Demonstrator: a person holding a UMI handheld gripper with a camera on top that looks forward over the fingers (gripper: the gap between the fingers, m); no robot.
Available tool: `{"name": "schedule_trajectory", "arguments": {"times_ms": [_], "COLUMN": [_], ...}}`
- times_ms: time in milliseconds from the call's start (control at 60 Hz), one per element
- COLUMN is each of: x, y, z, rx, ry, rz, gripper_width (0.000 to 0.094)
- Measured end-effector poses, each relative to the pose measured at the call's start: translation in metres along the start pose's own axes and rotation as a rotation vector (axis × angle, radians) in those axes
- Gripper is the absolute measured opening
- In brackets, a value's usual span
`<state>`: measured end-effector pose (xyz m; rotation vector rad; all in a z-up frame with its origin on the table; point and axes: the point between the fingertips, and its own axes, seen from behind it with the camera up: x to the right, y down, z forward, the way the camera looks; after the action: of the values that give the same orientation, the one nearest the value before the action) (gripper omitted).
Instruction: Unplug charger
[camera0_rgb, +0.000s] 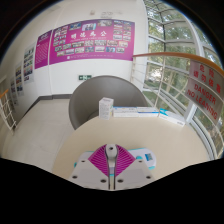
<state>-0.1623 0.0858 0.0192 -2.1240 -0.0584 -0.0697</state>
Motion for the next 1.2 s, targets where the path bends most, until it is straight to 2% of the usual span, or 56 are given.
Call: {"name": "schedule_trajectory", "arguments": {"times_ms": [50, 100, 200, 283, 350, 417, 450, 517, 567, 667, 683, 767, 867, 1000, 1083, 1133, 1200], "x": [0.001, 0.002, 0.008, 0.034, 0.073, 0.119, 0.132, 0.172, 0.211, 0.243, 0.238, 0.256, 0.261, 0.249, 0.240, 0.235, 0.228], "y": [-0.002, -0.046, -0.180, -0.265, -0.286, -0.268, -0.260, -0.207, -0.139, -0.052, -0.053, 0.000, 0.018, 0.027, 0.022, 0.016, 0.009], "z": [-0.002, -0.018, -0.074, -0.121, -0.136, -0.122, -0.110, -0.072, -0.035, 0.006, 0.002, 0.021, 0.028, 0.012, -0.012, -0.031, -0.061], "rx": [-0.006, 0.109, 0.374, 0.509, 0.554, 0.530, 0.480, 0.351, 0.257, 0.066, 0.042, -0.043, -0.080, -0.073, -0.075, -0.062, -0.050], "ry": [-0.013, -0.026, -0.055, -0.078, -0.050, -0.031, -0.004, 0.049, 0.080, 0.133, 0.140, 0.159, 0.156, 0.111, 0.084, 0.076, 0.065], "rz": [0.015, 0.043, 0.025, 0.065, 0.071, 0.081, 0.076, 0.043, 0.010, -0.069, -0.079, -0.122, -0.154, -0.126, -0.090, -0.070, -0.048], "gripper_width": [0.0044, 0.0044, 0.0045, 0.0047, 0.0047, 0.0048, 0.0048, 0.0049, 0.0049, 0.0061, 0.0064, 0.0102, 0.0161, 0.0450, 0.0735, 0.0832, 0.0864]}}
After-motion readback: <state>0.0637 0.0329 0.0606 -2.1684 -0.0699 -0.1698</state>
